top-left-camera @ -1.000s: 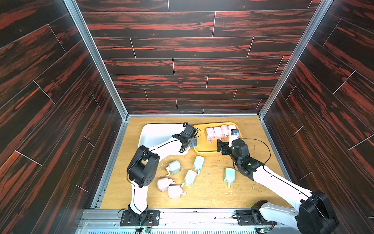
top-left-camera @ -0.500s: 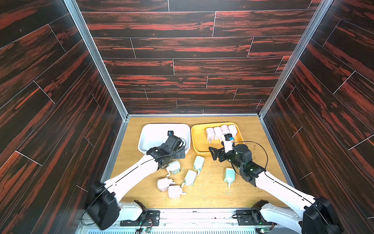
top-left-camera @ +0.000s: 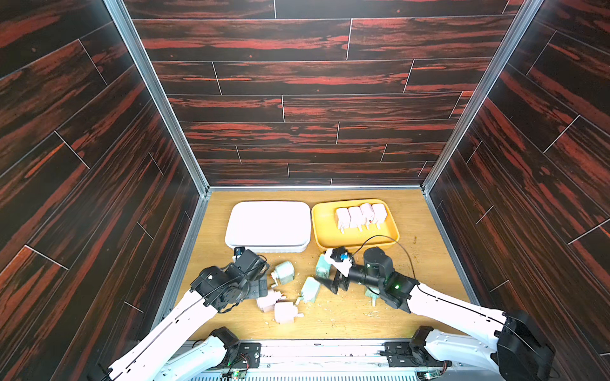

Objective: Place the pencil sharpeners by color into the storage box
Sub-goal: Pick up the pencil sharpener from the center of the board.

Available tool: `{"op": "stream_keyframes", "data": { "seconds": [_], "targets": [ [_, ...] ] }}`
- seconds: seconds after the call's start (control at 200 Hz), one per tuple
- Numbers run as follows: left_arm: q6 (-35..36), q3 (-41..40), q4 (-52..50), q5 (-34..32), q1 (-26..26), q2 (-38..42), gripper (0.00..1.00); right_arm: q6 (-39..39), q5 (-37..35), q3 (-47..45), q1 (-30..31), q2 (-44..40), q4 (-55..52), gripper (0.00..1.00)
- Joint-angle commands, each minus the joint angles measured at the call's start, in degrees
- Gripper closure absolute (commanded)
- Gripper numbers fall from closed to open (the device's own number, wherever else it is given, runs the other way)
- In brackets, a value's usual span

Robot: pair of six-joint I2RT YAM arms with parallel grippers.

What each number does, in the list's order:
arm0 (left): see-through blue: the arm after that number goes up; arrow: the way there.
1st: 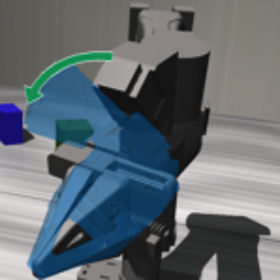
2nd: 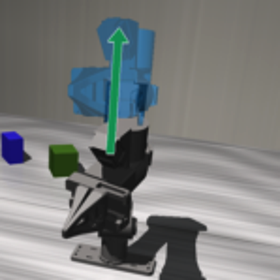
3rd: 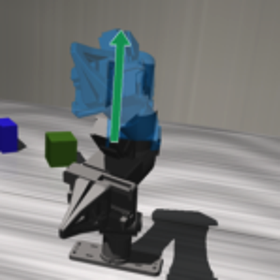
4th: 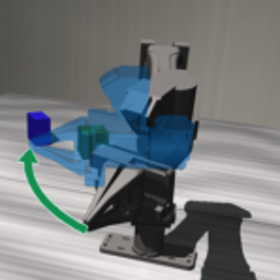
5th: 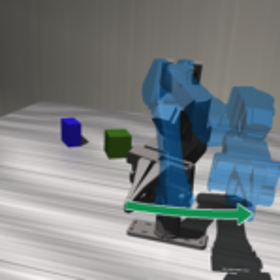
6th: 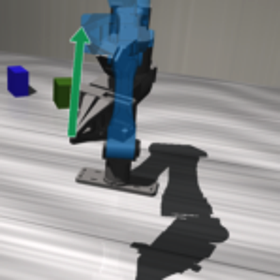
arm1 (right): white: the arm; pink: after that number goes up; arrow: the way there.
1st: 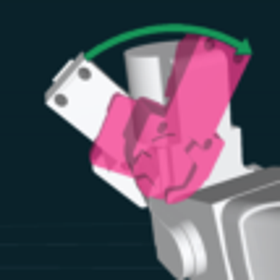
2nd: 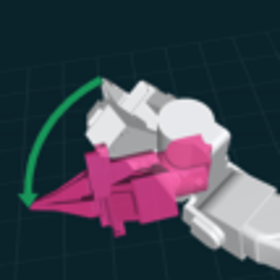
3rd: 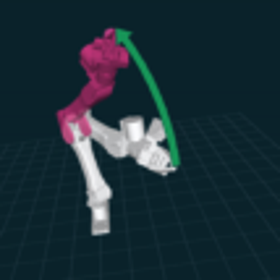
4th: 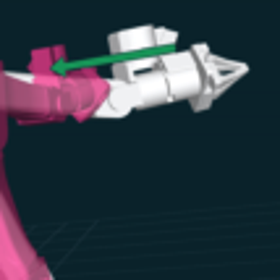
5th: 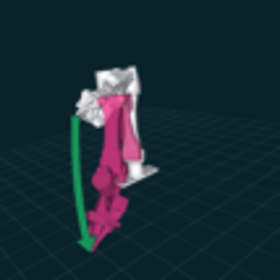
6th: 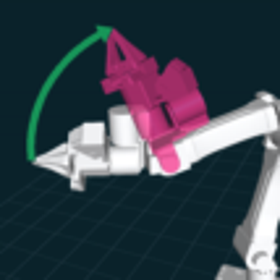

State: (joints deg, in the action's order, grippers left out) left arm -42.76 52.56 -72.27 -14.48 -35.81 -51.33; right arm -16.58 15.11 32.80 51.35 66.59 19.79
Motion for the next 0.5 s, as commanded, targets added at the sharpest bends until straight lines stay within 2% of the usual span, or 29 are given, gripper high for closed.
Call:
{"op": "stream_keyframes", "data": {
  "seconds": [0.0,0.04,0.15,0.21,0.346,0.426,0.496],
  "targets": [
    [-5.0,-3.1,-8.3,2.3,-0.2,0.0,0.00,-9.7,8.0,-0.5,3.0,2.2,-0.1,0.06],
    [-5.6,-4.5,-7.3,3.2,-0.2,0.7,0.00,-10.7,7.6,1.5,4.4,3.6,-2.7,0.06],
    [-7.7,-9.4,-1.8,5.8,-0.2,2.2,0.00,-13.4,0.3,7.4,10.4,9.5,-10.8,0.07],
    [-9.0,-11.4,-0.3,8.3,-0.2,2.5,0.00,-15.2,-0.6,9.7,13.3,13.0,-14.0,0.09],
    [-9.9,-12.1,2.7,6.7,-0.2,4.4,0.00,-14.0,-3.1,11.1,17.9,17.5,-12.1,0.12],
    [-10.1,-13.1,4.5,8.7,-0.2,4.2,0.00,-12.1,-8.3,12.4,19.6,19.4,-12.2,0.13],
    [-10.3,-12.4,3.4,9.5,-0.2,2.5,0.00,-11.2,-9.9,13.8,20.2,21.2,-14.0,0.15]
  ]
}}
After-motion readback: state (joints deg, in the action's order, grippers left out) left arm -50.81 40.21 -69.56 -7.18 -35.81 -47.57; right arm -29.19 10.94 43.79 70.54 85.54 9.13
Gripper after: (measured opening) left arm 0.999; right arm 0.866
